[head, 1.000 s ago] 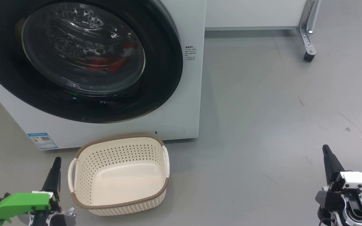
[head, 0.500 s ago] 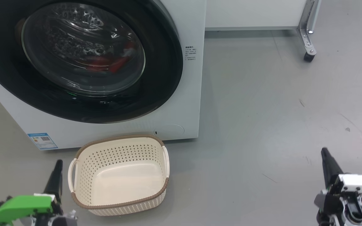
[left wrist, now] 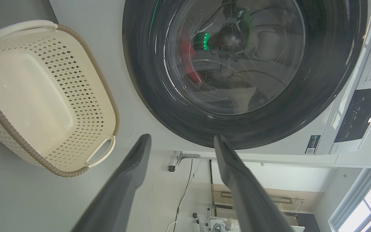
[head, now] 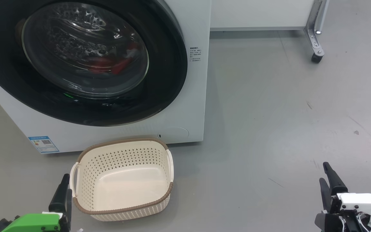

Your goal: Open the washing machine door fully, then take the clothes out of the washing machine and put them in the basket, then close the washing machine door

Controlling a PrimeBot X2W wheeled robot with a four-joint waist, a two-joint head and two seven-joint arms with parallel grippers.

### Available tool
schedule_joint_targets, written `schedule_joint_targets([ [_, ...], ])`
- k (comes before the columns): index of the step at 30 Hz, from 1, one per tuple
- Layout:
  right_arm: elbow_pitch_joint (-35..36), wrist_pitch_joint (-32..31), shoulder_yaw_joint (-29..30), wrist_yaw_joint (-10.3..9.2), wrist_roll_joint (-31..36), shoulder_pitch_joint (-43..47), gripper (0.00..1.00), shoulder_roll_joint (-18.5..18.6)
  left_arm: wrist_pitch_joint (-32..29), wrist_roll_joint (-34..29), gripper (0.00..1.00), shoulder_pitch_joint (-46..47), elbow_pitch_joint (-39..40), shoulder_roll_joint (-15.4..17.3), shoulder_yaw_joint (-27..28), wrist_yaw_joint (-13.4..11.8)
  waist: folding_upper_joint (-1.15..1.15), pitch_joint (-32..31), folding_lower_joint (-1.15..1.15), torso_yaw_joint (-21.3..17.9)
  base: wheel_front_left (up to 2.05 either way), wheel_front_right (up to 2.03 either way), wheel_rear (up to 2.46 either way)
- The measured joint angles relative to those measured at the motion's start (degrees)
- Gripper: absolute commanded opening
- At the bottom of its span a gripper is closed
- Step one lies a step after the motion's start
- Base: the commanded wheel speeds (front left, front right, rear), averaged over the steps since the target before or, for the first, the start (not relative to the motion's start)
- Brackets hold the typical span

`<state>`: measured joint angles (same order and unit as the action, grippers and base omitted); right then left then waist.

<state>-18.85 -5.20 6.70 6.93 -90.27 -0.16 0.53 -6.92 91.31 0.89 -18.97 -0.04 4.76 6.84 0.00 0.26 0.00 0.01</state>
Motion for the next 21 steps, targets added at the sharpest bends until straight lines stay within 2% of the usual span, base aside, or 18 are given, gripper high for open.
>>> schedule_joint_targets([
  [10,0.4,2.1,-1.9,0.0,4.3,-1.0,1.0,0.5,1.3,-1.4,1.0,0.6,1.0,1.1,-0.8,0.0,0.0,0.1,0.01,0.0,0.0,0.0,0.0],
  [21,0.2,4.2,-4.3,0.0,10.9,-2.5,1.0,1.8,3.7,-6.4,1.0,1.0,2.1,3.2,-3.3,0.0,0.0,0.2,0.01,0.1,0.0,0.0,0.0],
])
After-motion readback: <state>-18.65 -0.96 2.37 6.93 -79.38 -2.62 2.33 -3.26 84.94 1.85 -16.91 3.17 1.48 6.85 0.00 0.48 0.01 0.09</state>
